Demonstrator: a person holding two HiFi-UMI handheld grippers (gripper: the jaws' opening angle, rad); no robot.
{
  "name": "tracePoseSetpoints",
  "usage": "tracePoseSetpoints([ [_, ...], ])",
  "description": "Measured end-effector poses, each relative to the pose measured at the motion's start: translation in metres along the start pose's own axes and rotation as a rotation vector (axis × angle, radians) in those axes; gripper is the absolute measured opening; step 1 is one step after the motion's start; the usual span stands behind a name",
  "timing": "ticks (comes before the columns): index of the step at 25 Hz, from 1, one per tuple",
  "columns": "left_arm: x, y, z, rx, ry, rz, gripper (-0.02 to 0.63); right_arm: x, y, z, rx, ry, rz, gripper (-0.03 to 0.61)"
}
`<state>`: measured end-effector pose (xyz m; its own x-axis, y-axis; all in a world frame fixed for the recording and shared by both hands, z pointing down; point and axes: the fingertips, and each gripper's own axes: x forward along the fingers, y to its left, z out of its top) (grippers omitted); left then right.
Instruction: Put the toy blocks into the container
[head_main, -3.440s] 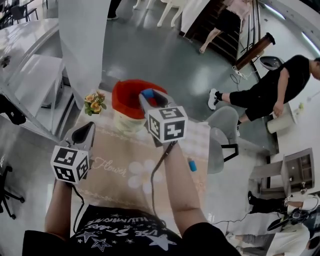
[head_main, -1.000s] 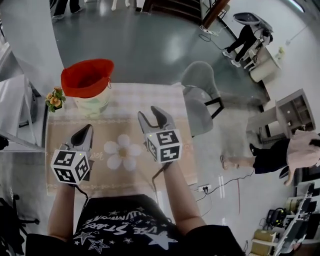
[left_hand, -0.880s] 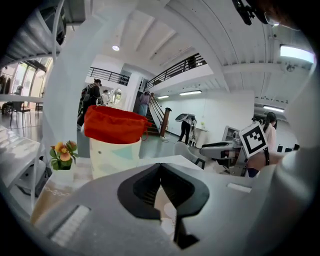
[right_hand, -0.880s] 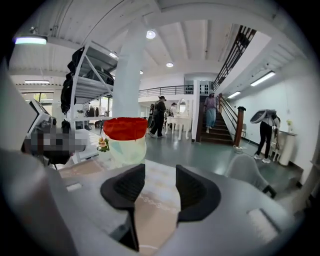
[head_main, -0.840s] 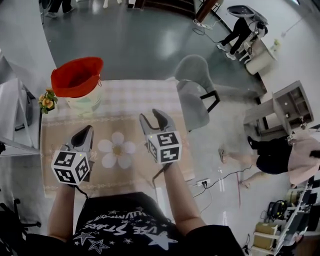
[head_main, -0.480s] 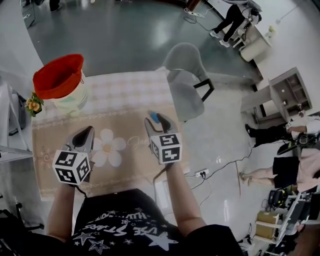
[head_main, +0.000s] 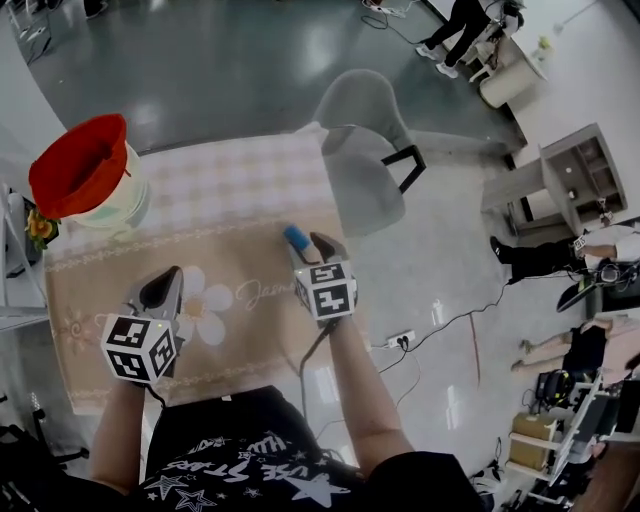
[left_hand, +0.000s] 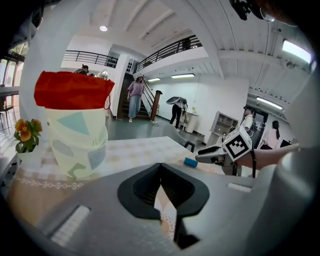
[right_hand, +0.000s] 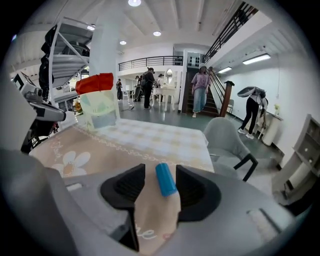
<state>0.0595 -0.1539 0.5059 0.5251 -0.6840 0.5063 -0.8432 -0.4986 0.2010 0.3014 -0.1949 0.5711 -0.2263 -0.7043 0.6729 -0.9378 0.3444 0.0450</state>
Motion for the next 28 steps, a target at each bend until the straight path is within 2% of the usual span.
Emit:
tracePoseSetpoints([
  [7, 0.011, -0.004, -0.016, -0.016, 0.048, -0.001, 0.009, 0.027, -0.004, -0.018, -0.003, 0.084, 0.041, 0.196],
  [14, 0.012, 0.007, -0.022, -0.036, 0.065, 0.016, 0.009, 0.044, -0.012, -0.023, -0.005, 0.149, 0.026, 0.196],
  [21, 0.011, 0.014, -0.027, -0.051, 0.072, 0.022, 0.009, 0.052, -0.013, -0.029, -0.075, 0.220, 0.009, 0.195],
  [23, 0.011, 0.015, -0.028, -0.053, 0.073, 0.023, 0.009, 0.053, -0.015, -0.030, -0.102, 0.237, -0.001, 0.153],
  [28, 0.010, 0.016, -0.029, -0.054, 0.074, 0.025, 0.009, 0.054, -0.014, -0.032, -0.116, 0.255, 0.017, 0.149],
])
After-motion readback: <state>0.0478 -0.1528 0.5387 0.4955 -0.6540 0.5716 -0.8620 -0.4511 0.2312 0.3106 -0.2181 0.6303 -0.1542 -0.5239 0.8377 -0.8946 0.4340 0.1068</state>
